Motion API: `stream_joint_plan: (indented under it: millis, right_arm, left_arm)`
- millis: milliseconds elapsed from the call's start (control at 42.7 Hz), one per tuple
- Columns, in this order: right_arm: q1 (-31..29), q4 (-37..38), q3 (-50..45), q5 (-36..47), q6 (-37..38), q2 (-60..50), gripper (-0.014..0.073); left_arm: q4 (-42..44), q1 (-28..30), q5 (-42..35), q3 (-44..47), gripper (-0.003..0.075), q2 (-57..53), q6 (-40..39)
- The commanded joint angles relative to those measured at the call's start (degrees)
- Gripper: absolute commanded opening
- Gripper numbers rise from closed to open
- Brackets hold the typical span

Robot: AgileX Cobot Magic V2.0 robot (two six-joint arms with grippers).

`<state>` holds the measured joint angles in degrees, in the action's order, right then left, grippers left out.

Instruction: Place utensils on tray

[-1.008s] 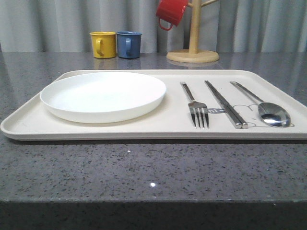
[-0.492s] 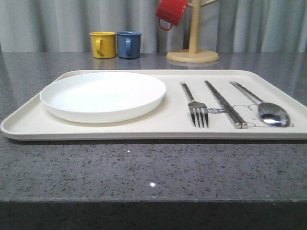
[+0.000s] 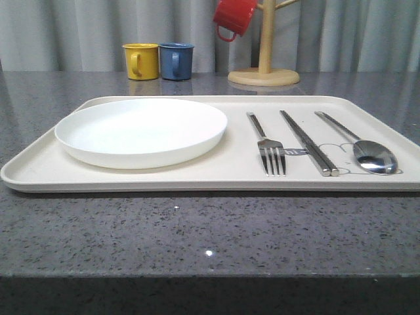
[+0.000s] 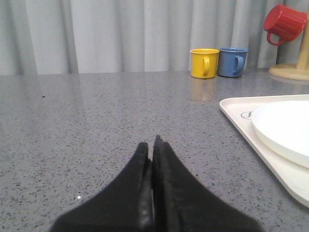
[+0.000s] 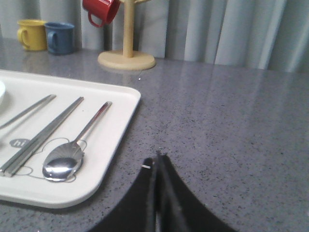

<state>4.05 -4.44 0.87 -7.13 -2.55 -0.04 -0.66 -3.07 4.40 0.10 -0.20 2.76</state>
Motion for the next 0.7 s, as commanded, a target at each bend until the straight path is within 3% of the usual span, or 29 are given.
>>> stream_joint_plan:
  millis: [0, 469, 680]
  right_arm:
    - [-1.21, 3.93, -1.23, 8.95, 7.57, -1.26, -0.0067]
    - [-1.33, 3.93, -2.48, 9.6, 7.65, -1.56, -0.0067]
    - [-4.05, 3.93, -2.48, 9.43, 7.65, -1.56, -0.0067]
  left_arm:
    - [-0.57, -0.43, -4.8, 1.14, -0.002, -1.14, -0.47]
    - [-0.57, -0.43, -4.8, 1.14, -0.002, -1.14, -0.47]
    - [-0.57, -0.43, -4.8, 1.14, -0.002, -1.14, -0.47]
